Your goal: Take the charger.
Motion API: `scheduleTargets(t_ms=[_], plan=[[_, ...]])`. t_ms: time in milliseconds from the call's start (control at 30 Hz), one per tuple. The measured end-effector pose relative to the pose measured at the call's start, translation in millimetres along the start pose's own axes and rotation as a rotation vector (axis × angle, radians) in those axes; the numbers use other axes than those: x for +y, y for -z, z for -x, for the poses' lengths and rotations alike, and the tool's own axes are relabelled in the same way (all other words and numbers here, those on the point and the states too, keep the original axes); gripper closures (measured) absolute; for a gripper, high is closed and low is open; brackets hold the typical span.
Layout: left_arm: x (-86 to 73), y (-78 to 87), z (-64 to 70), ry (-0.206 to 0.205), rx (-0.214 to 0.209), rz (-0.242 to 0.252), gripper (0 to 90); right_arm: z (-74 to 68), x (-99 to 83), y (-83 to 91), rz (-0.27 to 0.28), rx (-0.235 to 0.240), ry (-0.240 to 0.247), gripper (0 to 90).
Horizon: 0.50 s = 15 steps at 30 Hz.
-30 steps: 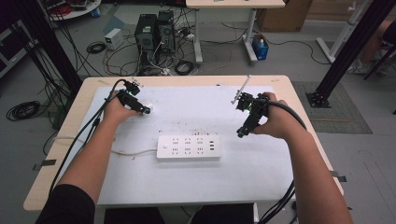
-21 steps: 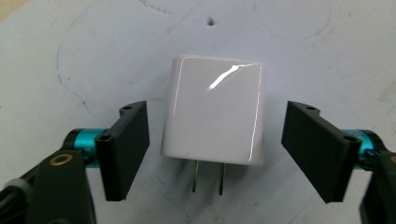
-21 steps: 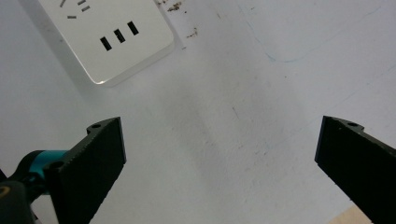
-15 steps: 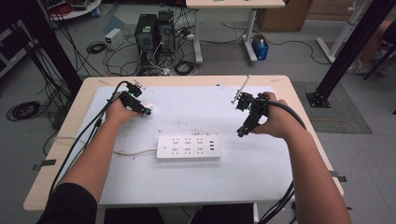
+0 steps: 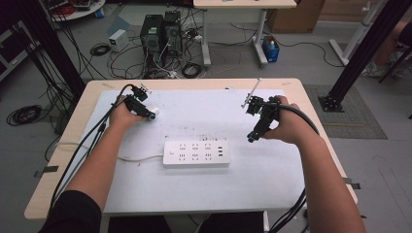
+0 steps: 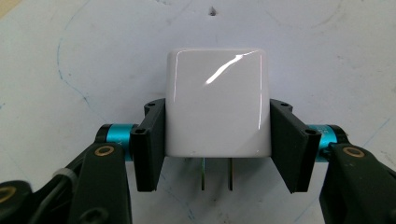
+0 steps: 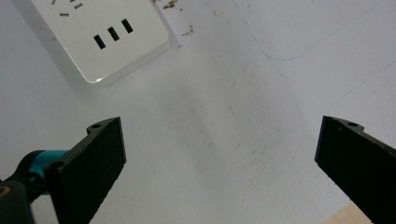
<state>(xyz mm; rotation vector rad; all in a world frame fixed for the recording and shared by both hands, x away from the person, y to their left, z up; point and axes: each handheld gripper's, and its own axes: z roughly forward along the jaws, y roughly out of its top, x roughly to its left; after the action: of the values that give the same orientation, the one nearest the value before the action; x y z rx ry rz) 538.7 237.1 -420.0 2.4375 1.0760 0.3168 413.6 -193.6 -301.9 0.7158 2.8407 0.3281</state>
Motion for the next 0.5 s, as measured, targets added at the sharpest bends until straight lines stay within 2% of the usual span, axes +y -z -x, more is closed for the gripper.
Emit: scheduleTargets(t_ms=[300,367,433,500], plan=[[4.7,18.3,10.4,-0.029,-0.032,0.055,42.5,-0.6,-0.1,1.8,0.006,0.0,-0.001,1.2],[5.3,26.8,15.7,-0.048,-0.06,0.052,42.5,-1.4,0.8,2.3,0.011,0.001,0.008,1.2],[5.3,26.8,15.7,-0.048,-0.06,0.052,42.5,-1.7,1.2,2.5,0.016,0.0,0.01,1.2],[5.3,40.8,22.3,-0.05,-0.066,0.041,42.5,-2.9,2.1,3.3,0.022,0.001,0.009,1.2]])
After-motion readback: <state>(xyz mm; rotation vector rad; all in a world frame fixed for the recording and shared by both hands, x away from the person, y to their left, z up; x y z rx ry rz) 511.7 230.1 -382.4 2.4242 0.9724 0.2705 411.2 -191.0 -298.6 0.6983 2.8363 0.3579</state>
